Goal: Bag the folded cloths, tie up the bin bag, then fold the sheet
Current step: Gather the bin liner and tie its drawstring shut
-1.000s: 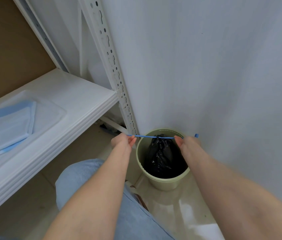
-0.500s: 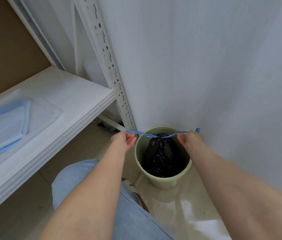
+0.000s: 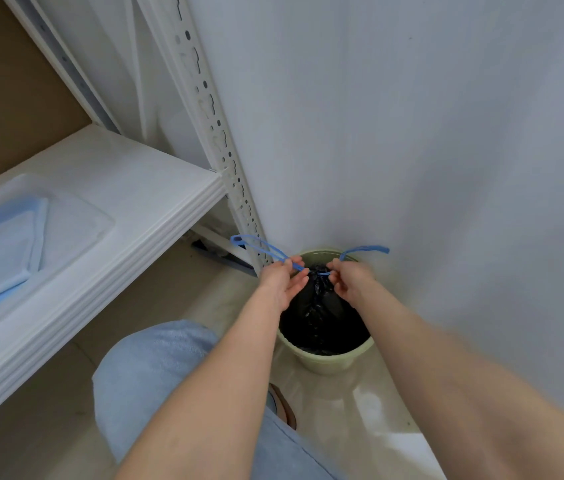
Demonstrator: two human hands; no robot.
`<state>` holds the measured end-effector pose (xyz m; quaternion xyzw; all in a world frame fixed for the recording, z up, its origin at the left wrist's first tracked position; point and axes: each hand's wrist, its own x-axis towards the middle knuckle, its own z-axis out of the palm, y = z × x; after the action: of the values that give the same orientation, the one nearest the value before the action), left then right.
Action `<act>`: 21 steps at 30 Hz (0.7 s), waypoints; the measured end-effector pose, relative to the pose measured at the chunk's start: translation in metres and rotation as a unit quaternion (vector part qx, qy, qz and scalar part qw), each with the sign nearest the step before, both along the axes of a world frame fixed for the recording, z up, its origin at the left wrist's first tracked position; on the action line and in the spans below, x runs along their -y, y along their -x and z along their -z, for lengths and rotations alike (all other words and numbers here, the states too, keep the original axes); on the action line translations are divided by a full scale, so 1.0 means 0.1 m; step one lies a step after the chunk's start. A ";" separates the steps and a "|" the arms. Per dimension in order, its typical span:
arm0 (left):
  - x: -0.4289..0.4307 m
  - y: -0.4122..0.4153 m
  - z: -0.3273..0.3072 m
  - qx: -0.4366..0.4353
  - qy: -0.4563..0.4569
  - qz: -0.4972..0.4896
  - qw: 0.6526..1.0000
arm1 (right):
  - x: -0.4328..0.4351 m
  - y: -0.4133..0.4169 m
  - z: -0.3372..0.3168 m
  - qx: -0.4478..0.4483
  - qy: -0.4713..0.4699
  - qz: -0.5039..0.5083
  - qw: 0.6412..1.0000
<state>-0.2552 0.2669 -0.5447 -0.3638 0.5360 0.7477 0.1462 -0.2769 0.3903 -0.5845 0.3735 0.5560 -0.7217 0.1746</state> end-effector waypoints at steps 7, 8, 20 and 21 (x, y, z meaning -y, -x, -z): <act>-0.03 0.08 0.13 0.017 0.048 -0.052 0.997 | 0.02 0.05 0.08 0.013 -0.044 0.064 0.997; -0.04 0.08 0.14 0.022 0.050 -0.049 0.997 | 0.02 0.04 0.08 0.014 -0.048 0.068 0.996; -0.08 0.00 -0.16 0.030 0.065 0.071 0.995 | -0.03 -0.04 -0.18 -0.017 -0.073 -0.053 0.996; -0.06 -0.02 -0.21 0.032 0.075 0.083 0.993 | -0.01 -0.05 -0.23 -0.013 -0.081 -0.054 0.995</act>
<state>-0.2534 0.2733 -0.5239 -0.3519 0.6141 0.6786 0.1965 -0.2720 0.3916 -0.5619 0.3460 0.6347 -0.6684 0.1753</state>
